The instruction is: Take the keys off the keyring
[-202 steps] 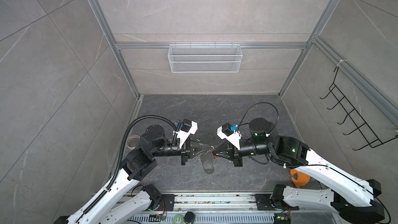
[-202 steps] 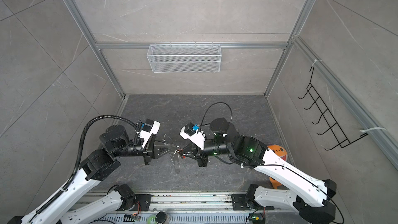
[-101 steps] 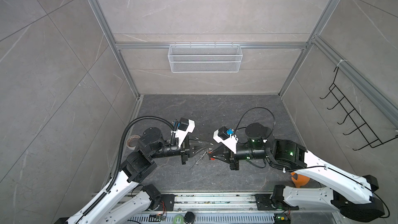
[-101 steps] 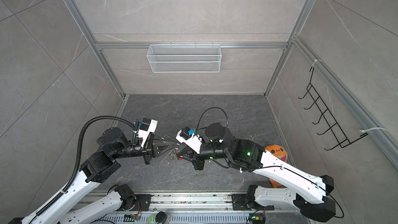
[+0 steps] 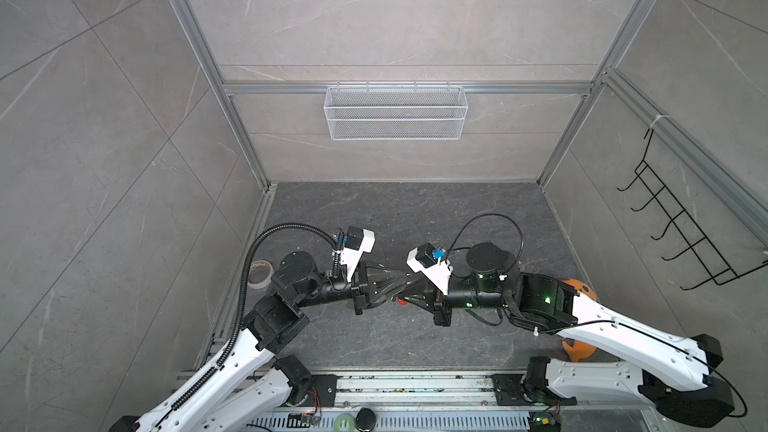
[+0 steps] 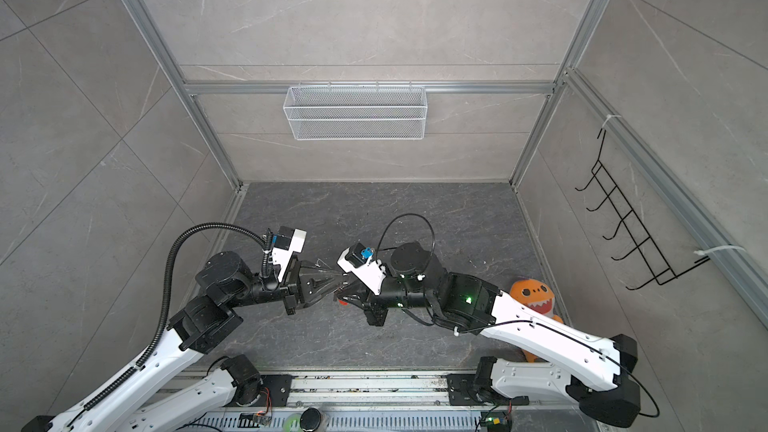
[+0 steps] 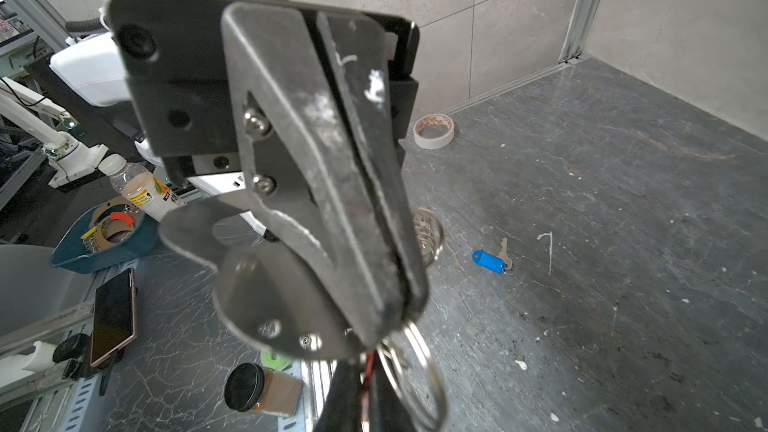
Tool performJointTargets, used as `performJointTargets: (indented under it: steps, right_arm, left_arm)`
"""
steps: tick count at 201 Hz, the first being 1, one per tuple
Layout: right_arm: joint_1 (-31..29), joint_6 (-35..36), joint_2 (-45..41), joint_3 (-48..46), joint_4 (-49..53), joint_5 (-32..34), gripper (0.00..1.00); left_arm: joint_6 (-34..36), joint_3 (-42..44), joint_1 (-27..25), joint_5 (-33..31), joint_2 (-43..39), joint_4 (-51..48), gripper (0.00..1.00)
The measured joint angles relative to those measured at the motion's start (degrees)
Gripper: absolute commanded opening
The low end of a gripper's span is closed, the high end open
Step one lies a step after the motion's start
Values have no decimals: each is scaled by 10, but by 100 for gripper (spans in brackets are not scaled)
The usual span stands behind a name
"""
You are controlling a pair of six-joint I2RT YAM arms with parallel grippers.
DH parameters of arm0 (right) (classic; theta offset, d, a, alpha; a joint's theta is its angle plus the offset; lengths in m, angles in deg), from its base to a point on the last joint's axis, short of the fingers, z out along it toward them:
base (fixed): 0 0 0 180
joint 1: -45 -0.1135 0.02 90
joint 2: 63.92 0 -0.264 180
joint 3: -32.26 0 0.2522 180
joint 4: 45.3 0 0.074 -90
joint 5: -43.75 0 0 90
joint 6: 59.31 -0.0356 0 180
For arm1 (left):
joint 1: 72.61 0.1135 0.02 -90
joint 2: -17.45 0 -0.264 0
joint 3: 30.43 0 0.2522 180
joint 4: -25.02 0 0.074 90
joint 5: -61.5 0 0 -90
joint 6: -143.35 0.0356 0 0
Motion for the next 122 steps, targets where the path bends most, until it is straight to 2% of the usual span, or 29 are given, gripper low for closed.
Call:
performJointTargets:
  steps: [66, 122]
  right_arm:
    - [0, -6, 12, -4, -50, 7, 0]
    - [-3, -11, -3, -29, -43, 23, 0]
  left_arm:
    - [-35, 20, 3, -30, -10, 67, 0]
    - [5, 16, 2, -96, -50, -20, 0]
